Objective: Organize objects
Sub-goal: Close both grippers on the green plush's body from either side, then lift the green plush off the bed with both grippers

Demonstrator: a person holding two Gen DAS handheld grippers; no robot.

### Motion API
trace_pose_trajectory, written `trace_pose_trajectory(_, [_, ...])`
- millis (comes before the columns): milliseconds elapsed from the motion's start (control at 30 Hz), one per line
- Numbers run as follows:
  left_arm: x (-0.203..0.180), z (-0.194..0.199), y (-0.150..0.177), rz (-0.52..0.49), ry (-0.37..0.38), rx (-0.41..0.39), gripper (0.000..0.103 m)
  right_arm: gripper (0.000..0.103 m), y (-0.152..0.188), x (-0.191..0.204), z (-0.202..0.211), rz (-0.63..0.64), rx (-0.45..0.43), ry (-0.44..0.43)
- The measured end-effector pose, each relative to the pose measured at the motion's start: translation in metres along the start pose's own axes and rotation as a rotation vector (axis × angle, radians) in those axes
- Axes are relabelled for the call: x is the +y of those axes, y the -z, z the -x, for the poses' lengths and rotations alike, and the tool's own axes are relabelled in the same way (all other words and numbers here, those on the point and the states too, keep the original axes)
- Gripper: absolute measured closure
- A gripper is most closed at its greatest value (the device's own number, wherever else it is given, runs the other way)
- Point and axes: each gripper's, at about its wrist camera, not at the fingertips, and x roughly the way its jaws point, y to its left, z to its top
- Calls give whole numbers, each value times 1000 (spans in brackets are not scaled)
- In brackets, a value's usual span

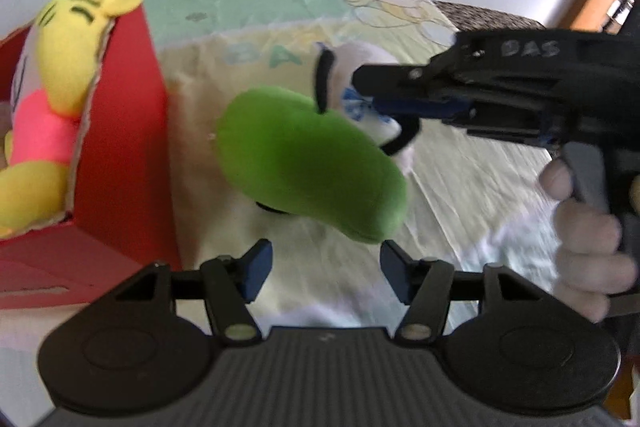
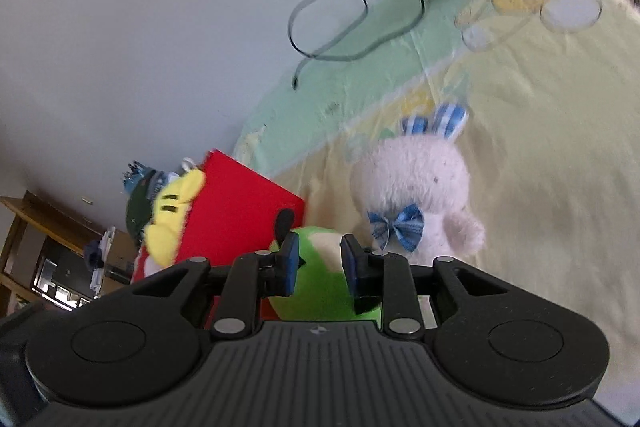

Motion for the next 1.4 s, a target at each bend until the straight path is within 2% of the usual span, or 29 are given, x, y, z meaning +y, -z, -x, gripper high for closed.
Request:
trace_pose_trajectory(100, [4,-3,-2,21,13,6,37,76,6,-3,-7,-47,29,-31])
trace_pose_trajectory(167, [5,-4,0,17,9,12,37,77,9,1,-3,-33,45,-59])
trace_pose_trajectory(267, [6,0,9,8,22,19,36,79,16,4,0,-45,111,-122])
trace_pose_trajectory(333, [9,5,14,6,35,19,32,79,25,8,-1,-44,172,-158])
trace_pose_trajectory(400, [12,12,20,5,59,16,25,79,37,17,-3,-5,203,-157])
trace_pose_trajectory(500, [17,21,30,-1,73,13,24,79,50,28,-7,18,244,-188])
trace_pose_trajectory(667, [28,19,40,34,48,38,24,78,42,31,7,29,185,-185])
trace_pose_trajectory(800, [33,16,42,81,78,61,24,75,26,18,11,43,105,-101])
trace_pose_trajectory(900, [30,13,42,76,77,66,24,71,20,2,6,-6,77,-63])
trace_pose_trajectory(1033, [26,10,35,74,70,61,24,71,25,-14,-14,-48,138,-31])
trace_pose_trajectory(1267, [32,3,28,101,79,75,24,69,37,-31,-12,-214,216,-141])
trace_pose_trajectory(1400, [39,8,27,112,88,75,24,69,45,-30,-3,-235,267,-162])
